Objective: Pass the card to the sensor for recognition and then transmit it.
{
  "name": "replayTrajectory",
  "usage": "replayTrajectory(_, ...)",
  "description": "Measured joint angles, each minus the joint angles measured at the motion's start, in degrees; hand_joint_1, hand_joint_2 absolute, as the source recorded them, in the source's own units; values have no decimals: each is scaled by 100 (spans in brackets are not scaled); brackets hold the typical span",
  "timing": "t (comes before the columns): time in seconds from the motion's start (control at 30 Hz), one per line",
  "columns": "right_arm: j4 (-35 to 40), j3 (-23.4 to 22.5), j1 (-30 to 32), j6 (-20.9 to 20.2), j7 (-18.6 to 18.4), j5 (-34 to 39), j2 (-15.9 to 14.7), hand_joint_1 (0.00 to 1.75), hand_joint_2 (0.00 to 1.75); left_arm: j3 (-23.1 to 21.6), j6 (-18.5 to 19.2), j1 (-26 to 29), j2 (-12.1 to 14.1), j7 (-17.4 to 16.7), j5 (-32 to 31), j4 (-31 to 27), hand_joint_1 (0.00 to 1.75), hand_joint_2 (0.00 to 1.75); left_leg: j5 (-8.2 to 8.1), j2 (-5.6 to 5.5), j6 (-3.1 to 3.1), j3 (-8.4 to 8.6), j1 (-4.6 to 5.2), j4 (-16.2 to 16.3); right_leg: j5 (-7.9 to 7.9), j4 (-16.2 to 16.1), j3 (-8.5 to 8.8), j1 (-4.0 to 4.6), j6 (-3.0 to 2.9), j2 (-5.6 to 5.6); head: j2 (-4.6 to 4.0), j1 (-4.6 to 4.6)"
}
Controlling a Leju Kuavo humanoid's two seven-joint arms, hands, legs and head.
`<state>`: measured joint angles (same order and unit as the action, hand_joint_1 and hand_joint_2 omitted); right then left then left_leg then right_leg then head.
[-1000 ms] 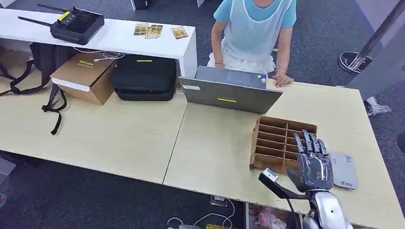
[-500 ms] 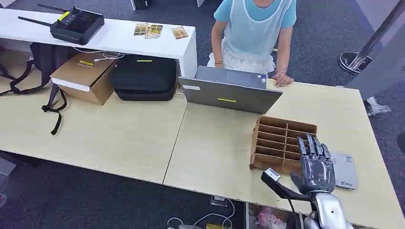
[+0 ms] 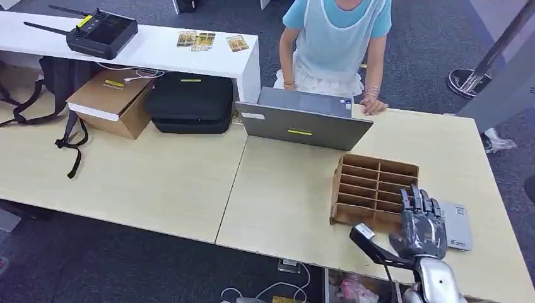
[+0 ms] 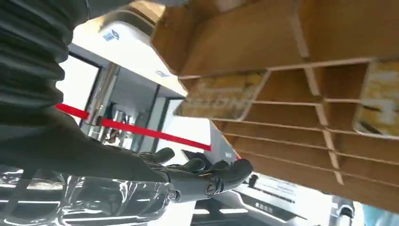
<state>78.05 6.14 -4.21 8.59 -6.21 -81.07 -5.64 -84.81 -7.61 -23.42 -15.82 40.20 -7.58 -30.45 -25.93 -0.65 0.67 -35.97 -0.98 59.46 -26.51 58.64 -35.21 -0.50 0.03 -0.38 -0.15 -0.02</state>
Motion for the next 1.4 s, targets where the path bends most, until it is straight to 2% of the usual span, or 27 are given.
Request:
replayTrajectory(0.9, 160, -149, 108, -66, 31, -28, 37, 175, 175, 0, 2, 0, -7, 0, -20, 0, 0, 0, 0, 1, 0, 3, 0, 0, 0, -1, 1, 0, 0, 1, 0, 0)
replayTrajectory(1.17, 260, -206, 250, 94, 148, 87, 39, 175, 175, 0, 2, 0, -4, 0, -20, 0, 0, 0, -1, 1, 0, 2, 0, 0, 0, -1, 0, 0, 0, 1, 0, 0)
replayTrajectory(1.4, 376, -247, 263, 236, 507, 678, 74, 175, 175, 0, 2, 0, -4, 2, -37, 0, 0, 0, -1, 1, 0, 2, 0, 0, 0, -1, 0, 0, 0, 1, 0, 0)
